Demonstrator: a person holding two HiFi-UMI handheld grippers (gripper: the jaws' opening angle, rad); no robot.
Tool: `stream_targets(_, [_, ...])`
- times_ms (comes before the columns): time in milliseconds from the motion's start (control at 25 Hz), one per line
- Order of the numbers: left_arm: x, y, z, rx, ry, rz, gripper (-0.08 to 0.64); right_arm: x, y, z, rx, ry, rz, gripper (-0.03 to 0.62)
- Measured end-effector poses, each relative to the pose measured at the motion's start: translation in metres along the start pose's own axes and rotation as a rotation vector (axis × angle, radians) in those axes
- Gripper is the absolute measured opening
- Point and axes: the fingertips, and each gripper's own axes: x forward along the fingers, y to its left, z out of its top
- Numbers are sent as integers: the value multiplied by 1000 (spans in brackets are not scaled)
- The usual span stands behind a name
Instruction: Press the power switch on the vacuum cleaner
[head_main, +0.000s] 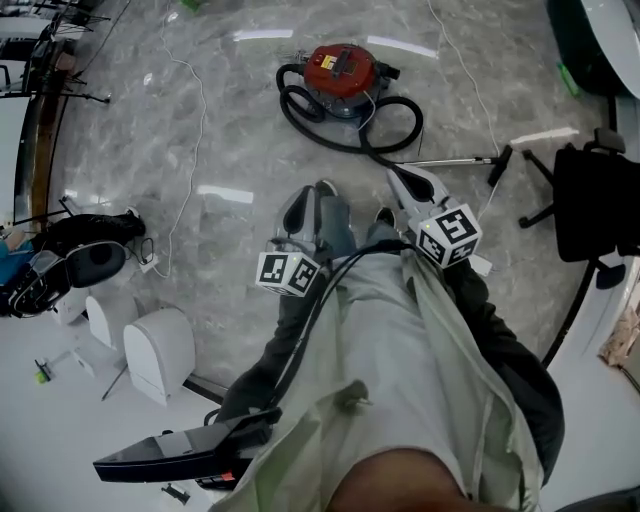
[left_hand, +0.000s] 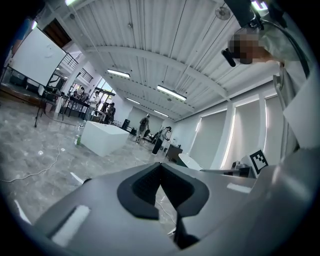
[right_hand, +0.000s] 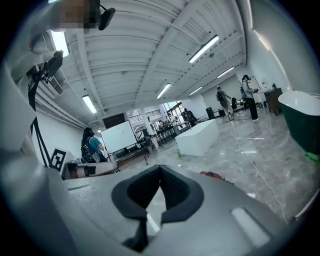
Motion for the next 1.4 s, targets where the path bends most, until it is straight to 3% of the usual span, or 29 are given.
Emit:
stream_targets(240, [44,10,6,-5,9,-49,2,7,-29,5,6,-6,-65,2])
stream_targets(520, [112,45,12,-35,49,-148,2,40,-67,18,17,-6,-206,2])
stream_targets(720, [160,102,28,-29,98,-195,2,97,-85,33,32,-11,-306,2])
stream_targets(960, [200,185,38,-10,225,-228,2,177,-88,43,94,-14,-400,2])
stream_targets(1200, [250,249,7,60,368,-263,2,234,-98,16,124,76,-448,2])
stream_targets(1400, [307,288,-51,119,450,-246,2,266,-126,-32,179,162,-422,2])
